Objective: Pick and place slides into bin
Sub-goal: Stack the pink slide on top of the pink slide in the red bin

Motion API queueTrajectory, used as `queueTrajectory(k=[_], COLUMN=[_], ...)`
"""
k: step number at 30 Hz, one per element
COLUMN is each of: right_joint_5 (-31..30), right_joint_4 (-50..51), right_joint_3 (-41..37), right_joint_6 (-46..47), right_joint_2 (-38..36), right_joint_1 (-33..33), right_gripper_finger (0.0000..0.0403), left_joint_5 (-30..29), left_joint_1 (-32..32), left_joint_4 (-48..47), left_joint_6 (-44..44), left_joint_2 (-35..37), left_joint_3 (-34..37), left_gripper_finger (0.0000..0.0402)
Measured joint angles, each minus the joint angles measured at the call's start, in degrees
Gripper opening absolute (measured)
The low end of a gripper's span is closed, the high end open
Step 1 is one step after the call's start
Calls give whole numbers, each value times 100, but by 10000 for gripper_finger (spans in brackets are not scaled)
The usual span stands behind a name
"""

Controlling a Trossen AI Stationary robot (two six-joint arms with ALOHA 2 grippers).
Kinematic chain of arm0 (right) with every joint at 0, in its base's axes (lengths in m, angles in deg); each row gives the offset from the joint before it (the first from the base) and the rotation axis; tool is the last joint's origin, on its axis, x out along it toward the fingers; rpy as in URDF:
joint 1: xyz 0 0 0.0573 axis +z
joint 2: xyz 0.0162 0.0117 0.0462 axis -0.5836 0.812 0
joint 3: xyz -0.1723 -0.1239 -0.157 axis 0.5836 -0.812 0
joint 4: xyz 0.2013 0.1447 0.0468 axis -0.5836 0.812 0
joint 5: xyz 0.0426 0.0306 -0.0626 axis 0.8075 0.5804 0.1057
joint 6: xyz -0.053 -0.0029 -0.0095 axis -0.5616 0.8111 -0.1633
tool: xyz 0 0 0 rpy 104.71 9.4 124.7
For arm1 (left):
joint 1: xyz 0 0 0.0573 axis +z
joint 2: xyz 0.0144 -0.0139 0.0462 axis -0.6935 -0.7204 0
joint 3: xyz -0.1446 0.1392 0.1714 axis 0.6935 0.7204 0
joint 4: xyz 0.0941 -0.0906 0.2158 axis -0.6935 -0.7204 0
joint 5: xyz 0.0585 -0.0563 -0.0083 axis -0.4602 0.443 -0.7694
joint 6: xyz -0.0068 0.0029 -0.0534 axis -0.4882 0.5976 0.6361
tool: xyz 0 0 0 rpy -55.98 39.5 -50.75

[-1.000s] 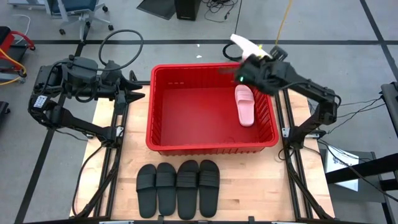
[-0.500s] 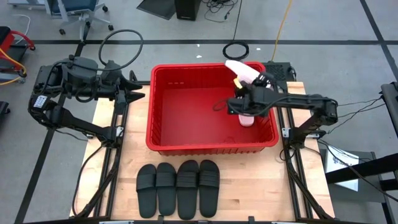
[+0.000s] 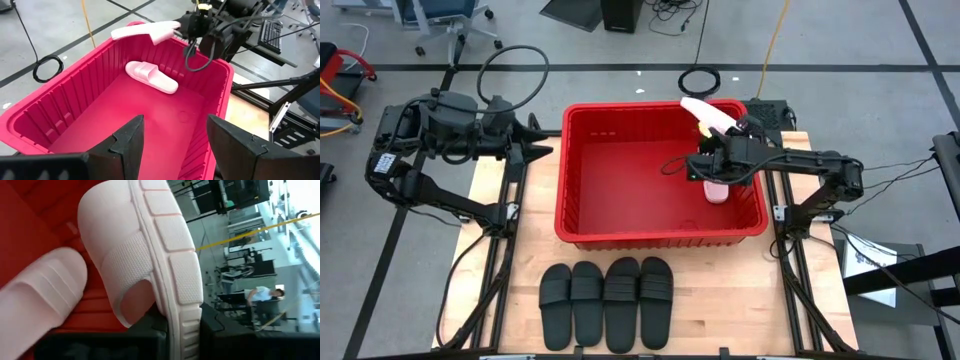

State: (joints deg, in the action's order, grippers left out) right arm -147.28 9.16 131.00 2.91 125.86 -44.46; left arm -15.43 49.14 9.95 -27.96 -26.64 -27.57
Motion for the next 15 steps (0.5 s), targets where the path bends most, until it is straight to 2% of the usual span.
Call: queueTrajectory(k=[7,12,15], right_joint_5=[-187,-299,-423], right_joint_4=[6,-29,-7], right_joint_3=[732,921,916], right_joint_6=[-342,-285,-348], right_joint_2=[0,4,76], right_joint_1=[-27,831,1103], right_gripper_finger=[27,27,26], left_joint_5=[-41,-39,-40], left_joint_1=[0,0,0], left_joint_4=[2,2,2], left_joint_6=[4,85,87], left_joint_2=[0,0,0], left_joint_3=[-2,-2,-2], left_gripper_finger=[207,207,207])
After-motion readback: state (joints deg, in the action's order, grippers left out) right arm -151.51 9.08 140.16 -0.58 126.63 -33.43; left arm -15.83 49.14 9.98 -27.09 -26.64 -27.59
